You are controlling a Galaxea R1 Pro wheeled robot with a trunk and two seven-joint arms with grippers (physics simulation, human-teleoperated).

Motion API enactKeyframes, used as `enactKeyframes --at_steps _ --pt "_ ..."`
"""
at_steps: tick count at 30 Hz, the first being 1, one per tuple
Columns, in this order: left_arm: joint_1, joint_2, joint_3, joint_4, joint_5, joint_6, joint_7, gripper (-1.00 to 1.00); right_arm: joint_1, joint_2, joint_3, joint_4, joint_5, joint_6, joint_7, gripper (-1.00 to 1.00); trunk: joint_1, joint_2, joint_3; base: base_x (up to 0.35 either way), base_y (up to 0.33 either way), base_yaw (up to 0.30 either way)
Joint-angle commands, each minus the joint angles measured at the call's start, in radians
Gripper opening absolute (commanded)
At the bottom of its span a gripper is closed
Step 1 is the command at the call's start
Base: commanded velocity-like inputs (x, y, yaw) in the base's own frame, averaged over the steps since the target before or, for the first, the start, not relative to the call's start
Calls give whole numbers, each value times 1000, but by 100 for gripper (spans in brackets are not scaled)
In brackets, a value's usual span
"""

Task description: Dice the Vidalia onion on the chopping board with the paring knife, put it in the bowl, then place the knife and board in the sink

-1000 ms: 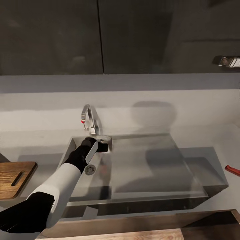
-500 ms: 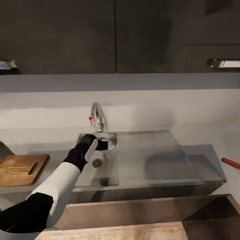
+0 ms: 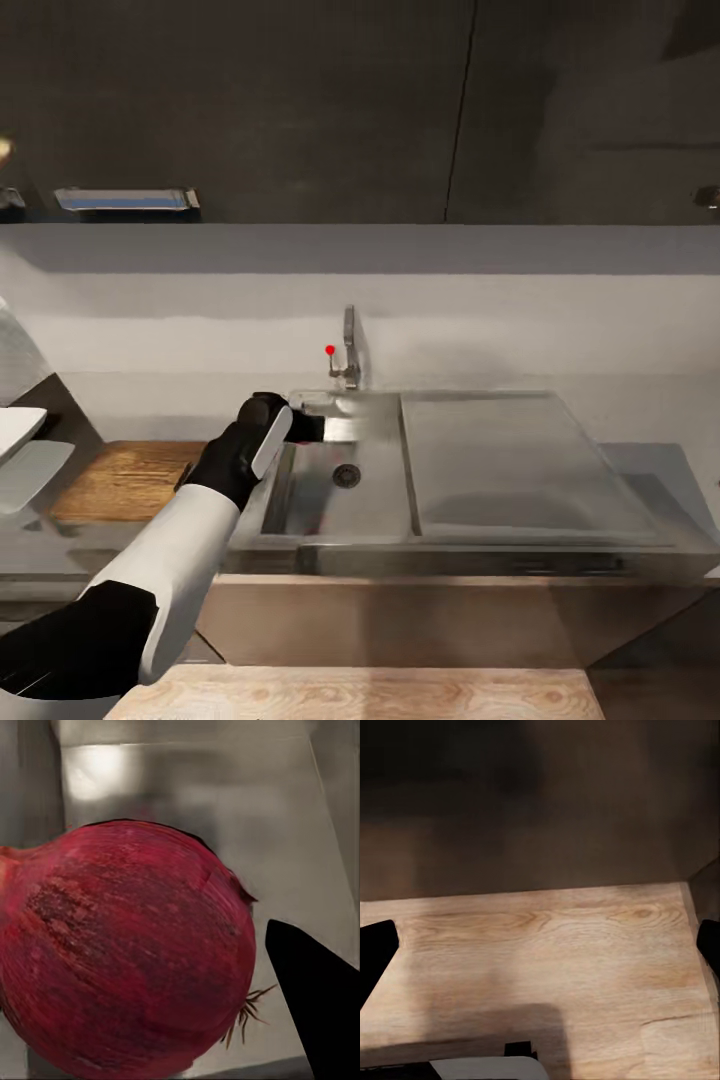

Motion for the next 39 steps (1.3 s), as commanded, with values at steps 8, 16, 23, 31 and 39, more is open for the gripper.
enactKeyframes --at_steps 8,16,23,31,39 --pt "-1 0 -2 -32 10 13 10 -100 0 -1 4 -2 -6 -1 -3 100 1 -2 8 -3 298 210" --pt "-1 0 -2 -34 10 16 10 -100 0 -1 4 -2 -6 -1 -3 100 1 -2 18 0 206 211" --pt "-1 0 -2 -34 12 22 10 -100 0 -1 4 -2 -6 -1 -2 100 1 -2 22 0 19 101" --pt "-1 0 -2 -34 12 46 10 -100 0 -1 4 -2 -6 -1 1 100 1 -2 22 0 195 6" --pt "-1 0 -2 -35 12 54 10 -100 0 -2 3 -2 -6 -1 2 100 1 -2 22 0 303 0"
